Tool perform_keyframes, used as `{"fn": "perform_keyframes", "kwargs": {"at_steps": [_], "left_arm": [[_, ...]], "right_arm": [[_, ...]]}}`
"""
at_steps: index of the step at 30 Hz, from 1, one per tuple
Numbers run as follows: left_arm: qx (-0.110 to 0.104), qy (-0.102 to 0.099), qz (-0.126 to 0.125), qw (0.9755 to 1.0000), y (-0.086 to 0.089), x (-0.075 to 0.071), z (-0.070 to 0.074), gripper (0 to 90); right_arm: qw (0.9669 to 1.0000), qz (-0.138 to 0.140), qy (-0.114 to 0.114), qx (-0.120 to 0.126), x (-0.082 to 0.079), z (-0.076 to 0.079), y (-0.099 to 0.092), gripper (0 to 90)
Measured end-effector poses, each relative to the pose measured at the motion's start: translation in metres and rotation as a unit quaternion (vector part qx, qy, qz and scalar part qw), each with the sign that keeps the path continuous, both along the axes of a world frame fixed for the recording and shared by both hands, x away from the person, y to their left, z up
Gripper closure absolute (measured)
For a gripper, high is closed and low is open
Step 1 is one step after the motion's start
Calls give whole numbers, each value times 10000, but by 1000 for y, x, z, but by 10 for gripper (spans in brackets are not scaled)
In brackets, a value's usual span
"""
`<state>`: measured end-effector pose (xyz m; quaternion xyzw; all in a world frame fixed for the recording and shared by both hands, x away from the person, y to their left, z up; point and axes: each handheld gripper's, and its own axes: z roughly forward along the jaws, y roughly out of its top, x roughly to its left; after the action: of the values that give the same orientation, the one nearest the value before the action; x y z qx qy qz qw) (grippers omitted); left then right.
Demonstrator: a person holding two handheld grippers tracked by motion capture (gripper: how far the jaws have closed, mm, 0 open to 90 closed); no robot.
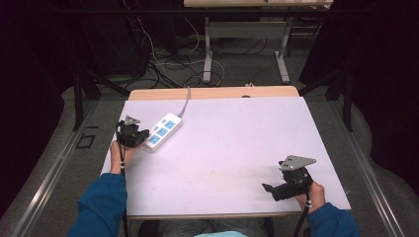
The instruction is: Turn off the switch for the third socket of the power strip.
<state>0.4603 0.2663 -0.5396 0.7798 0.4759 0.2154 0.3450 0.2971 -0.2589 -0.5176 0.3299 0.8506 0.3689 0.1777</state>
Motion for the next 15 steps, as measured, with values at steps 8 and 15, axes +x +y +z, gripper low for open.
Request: {"fn": "perform_keyframes", "kwargs": {"at_steps": [8, 15], "left_arm": [[82, -4, -8, 10000, -1, 0, 1, 900], [87, -13, -19, 10000, -1, 0, 0, 900]], "right_arm": [[10000, 7, 17, -72, 0, 0, 0, 23], [10000, 6, -33, -16, 0, 0, 0, 23]]}}
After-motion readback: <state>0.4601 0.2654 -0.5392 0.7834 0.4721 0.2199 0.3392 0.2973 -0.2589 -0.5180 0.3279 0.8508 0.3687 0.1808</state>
